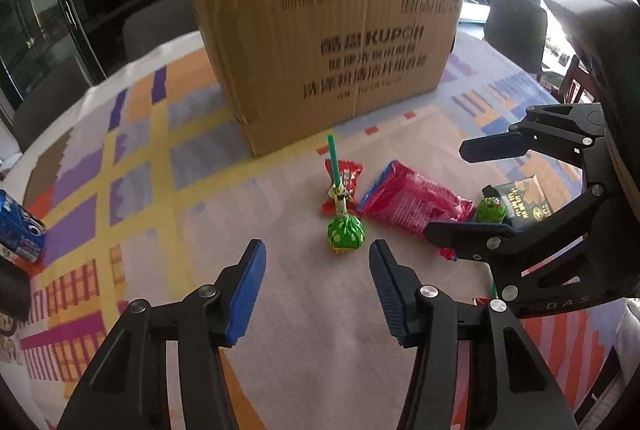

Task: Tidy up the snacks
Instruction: 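Move both open tools back toward the remaining snacks on the table, then grasp green lollipop with left tool while right tool grasps red candy bag, then carry lollipop and red bag into the cardboard box and open both tools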

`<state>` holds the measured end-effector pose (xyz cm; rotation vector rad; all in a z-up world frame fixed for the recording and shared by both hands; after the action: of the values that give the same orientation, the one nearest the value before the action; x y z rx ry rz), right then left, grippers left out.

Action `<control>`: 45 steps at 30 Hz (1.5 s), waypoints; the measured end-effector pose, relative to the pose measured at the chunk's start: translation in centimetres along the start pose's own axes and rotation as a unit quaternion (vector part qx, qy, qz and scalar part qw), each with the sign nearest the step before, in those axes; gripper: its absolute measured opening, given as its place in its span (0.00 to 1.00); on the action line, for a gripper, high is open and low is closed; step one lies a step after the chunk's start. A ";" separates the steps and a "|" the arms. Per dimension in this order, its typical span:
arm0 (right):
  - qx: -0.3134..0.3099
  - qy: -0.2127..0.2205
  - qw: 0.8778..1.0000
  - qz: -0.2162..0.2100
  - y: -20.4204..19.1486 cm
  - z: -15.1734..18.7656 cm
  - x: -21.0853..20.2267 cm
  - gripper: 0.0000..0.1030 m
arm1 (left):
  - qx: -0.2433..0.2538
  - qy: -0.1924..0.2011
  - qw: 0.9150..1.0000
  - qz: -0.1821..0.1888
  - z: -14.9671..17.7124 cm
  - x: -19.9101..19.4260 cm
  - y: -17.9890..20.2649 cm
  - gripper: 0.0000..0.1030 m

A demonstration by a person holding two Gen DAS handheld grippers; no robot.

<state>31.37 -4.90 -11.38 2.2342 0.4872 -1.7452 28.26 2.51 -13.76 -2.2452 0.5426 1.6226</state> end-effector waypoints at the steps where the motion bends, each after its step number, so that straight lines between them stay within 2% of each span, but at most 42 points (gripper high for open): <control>1: 0.002 -0.003 1.000 -0.002 0.1 0.0 0.3 0.71 | 0.000 -0.002 1.000 0.003 0.0 0.3 0.0 0.50; 16: 0.006 -0.031 0.999 -0.033 -0.1 -0.6 2.6 0.60 | -0.015 -0.028 0.999 0.041 -1.2 3.1 0.2 0.39; 22: 0.008 -0.038 0.998 -0.041 0.1 -0.7 3.1 0.52 | -0.025 -0.035 0.998 0.054 -1.8 3.9 0.3 0.37; 29: 0.010 -0.035 0.999 -0.037 0.3 -1.0 3.2 0.46 | -0.040 -0.037 0.996 0.070 -2.0 4.2 0.5 0.25; 38: 0.012 -0.029 0.998 -0.047 0.6 -0.7 2.9 0.42 | -0.076 -0.033 0.995 0.060 -1.7 3.6 0.4 0.25; 45: 0.027 -0.020 0.998 -0.057 0.9 -0.4 2.2 0.42 | -0.104 -0.012 0.994 0.041 -1.4 1.8 -0.4 0.25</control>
<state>32.56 -5.33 -13.39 2.2446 0.5764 -1.8768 30.16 2.03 -14.99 -2.3763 0.4858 1.8201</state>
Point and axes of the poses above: each gripper's, at about its wrist camera, not at the fingertips, and x roughly the way its jaws point, y to its right, z to its underside, the point moved 8 cm from there along x, roughly the way its jaws point, and after that the axes turned 15 degrees about -y, right-handed, at the moved point
